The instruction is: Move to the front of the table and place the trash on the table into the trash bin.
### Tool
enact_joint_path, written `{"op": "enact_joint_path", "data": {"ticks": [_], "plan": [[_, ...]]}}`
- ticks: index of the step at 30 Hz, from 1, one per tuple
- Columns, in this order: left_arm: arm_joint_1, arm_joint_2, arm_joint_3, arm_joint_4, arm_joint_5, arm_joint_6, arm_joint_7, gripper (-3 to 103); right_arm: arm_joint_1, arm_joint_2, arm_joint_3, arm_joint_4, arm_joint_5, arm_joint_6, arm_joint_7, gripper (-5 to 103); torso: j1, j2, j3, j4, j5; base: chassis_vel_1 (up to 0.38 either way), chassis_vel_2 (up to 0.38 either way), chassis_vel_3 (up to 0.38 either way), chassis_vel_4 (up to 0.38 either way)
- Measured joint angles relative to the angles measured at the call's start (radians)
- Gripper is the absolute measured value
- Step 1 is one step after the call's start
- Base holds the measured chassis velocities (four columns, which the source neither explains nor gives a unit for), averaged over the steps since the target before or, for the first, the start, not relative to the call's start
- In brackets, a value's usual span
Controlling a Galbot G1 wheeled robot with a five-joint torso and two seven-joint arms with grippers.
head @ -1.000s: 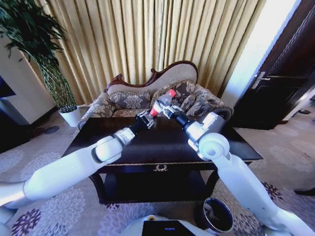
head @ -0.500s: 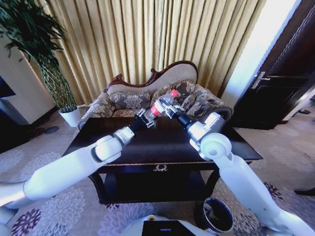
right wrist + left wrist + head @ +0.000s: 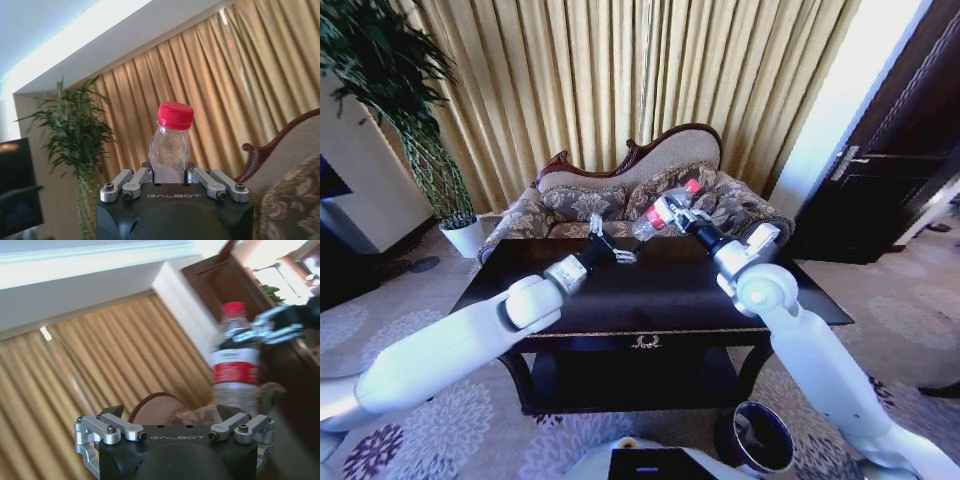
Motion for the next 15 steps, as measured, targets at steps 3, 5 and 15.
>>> {"op": "enact_joint_path", "data": {"ticks": [3, 5, 15], "plan": [[0.035, 0.012, -0.072, 0.008, -0.049, 0.016, -0.02, 100, -0.018, -0.008, 0.025, -0.006, -0.004, 0.007, 0.0, 25, 0.0, 0.0, 0.0, -0.0001, -0.0002, 0.0, 0.0, 0.0, 0.0], [0.103, 0.028, -0.183, 0.008, -0.1, 0.032, -0.031, 100, -0.043, -0.02, 0.05, -0.008, -0.025, 0.011, 0.0, 25, 0.0, 0.0, 0.0, -0.0002, -0.0002, 0.0, 0.0, 0.0, 0.0], [0.429, 0.051, -0.613, -0.006, -0.208, 0.088, -0.16, 100, -0.202, -0.067, 0.129, 0.018, -0.182, 0.012, 0.029, 25, 0.0, 0.0, 0.0, -0.0001, -0.0004, 0.0, 0.0, 0.0, 0.0]]}}
